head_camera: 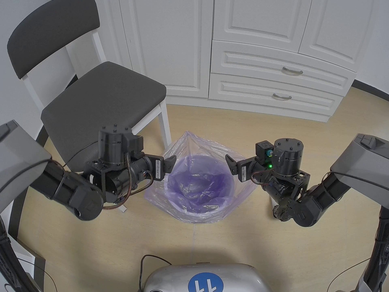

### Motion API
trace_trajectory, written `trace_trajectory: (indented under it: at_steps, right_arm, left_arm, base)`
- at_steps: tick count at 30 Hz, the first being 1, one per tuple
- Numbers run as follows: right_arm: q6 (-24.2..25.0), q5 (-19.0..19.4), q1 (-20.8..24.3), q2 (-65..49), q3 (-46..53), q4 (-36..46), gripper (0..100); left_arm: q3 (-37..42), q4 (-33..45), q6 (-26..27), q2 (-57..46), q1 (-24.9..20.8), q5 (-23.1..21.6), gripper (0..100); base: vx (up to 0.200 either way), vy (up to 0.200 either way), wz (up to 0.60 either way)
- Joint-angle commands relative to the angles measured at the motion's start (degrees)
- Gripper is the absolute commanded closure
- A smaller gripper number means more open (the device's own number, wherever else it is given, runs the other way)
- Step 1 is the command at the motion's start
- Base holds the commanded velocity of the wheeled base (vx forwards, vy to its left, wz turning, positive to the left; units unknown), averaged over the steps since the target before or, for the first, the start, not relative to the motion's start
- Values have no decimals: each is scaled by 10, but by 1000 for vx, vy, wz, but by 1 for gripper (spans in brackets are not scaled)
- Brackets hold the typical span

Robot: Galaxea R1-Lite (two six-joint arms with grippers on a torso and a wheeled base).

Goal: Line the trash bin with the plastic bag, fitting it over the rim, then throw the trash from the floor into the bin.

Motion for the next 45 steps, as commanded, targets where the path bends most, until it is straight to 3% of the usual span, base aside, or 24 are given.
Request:
trace_trajectory:
  at_steps: [1,4,5,9,11,13,16,26,33,45]
  right_arm:
    - [21,-19,-18,44,-95,67,0]
    - [13,-22,-24,69,-97,38,0]
    - [-5,-18,-33,79,-94,37,0]
    - [11,-15,-29,76,-99,75,0]
    - [24,-14,-25,74,-102,91,0]
    - [74,-14,-7,68,-123,150,0]
    - [127,-12,6,68,-149,216,0]
    - [139,6,-6,108,-192,236,0]
    - [138,4,-28,130,-223,236,0]
    - [142,0,-47,171,-282,235,0]
  left_arm:
    - [-217,296,-46,-10,-7,36,0]
    - [-217,308,-44,5,-9,57,0]
    - [-216,308,-47,27,-19,84,0]
    - [-199,284,-66,56,-39,139,0]
    - [-183,284,-67,55,-39,136,0]
    - [-165,279,-69,56,-32,72,0]
    - [-169,279,-71,64,-24,34,0]
    - [-181,267,-67,136,14,42,0]
    - [-228,187,-95,216,43,41,0]
    - [-248,164,-117,230,67,42,0]
  base:
    - [0,0,0]
    - [0,0,0]
    - [0,0,0]
    - [0,0,0]
    - [0,0,0]
    - [0,0,0]
    - [0,0,0]
    - [0,0,0]
    - [0,0,0]
    - [0,0,0]
